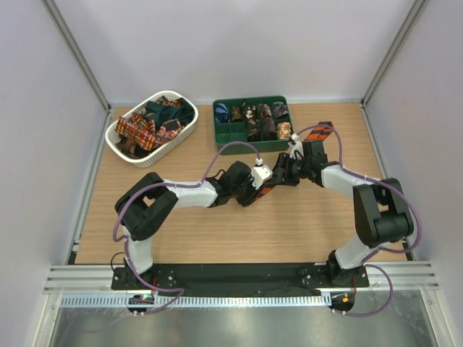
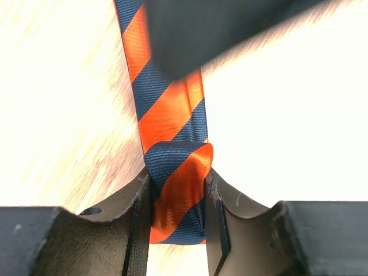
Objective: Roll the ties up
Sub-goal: Roll the tie
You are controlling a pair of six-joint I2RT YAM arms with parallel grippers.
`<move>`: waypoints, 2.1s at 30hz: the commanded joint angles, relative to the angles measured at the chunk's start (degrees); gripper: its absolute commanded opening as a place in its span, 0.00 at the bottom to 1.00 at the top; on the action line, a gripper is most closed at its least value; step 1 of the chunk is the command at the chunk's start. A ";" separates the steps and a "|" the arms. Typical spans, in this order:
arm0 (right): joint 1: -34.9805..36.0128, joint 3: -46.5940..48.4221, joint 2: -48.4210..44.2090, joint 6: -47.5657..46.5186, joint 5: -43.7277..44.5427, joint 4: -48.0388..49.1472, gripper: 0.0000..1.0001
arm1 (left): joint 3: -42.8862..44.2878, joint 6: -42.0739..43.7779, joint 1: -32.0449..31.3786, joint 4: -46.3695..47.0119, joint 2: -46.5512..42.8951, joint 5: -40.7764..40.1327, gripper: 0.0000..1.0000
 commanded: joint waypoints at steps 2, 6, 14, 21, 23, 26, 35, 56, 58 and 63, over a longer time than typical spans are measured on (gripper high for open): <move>-1.68 -5.14 -13.58 2.87 15.44 3.02 0.53 | -0.25 -0.98 -0.21 -9.07 2.71 -0.41 0.07; -1.68 -9.97 -22.12 3.40 24.51 3.02 0.52 | 1.77 -1.42 -0.21 -12.41 4.03 -1.99 0.07; 2.27 -13.32 -41.00 0.51 35.69 -4.80 0.50 | 7.66 -1.86 -0.12 -19.96 8.69 -5.33 0.07; 17.73 -17.37 -52.98 -5.38 45.80 -4.20 0.46 | 12.49 -2.47 -0.12 -25.95 11.68 -5.25 0.06; 23.51 -18.16 -53.69 -6.87 47.12 -2.97 0.45 | 13.37 -2.65 -0.12 -27.17 12.12 -5.16 0.07; 31.51 -19.82 -54.40 -10.03 48.36 0.55 0.45 | 14.34 -3.09 -0.21 -28.49 12.47 -5.33 0.08; 56.66 -15.71 -39.74 -20.85 64.06 4.42 0.45 | 17.42 -3.09 -0.12 -32.54 14.14 -3.93 0.07; 66.71 22.88 16.87 -27.71 92.04 -19.83 0.58 | 21.55 -7.31 -0.21 -41.68 15.46 -2.79 0.05; 65.92 24.99 18.90 -27.36 91.69 -20.89 0.59 | 21.64 -7.75 -0.21 -42.03 15.63 -2.44 0.05; 63.63 27.19 21.89 -27.18 91.16 -23.61 0.61 | 22.78 -7.84 -0.21 -45.10 16.60 -2.08 0.05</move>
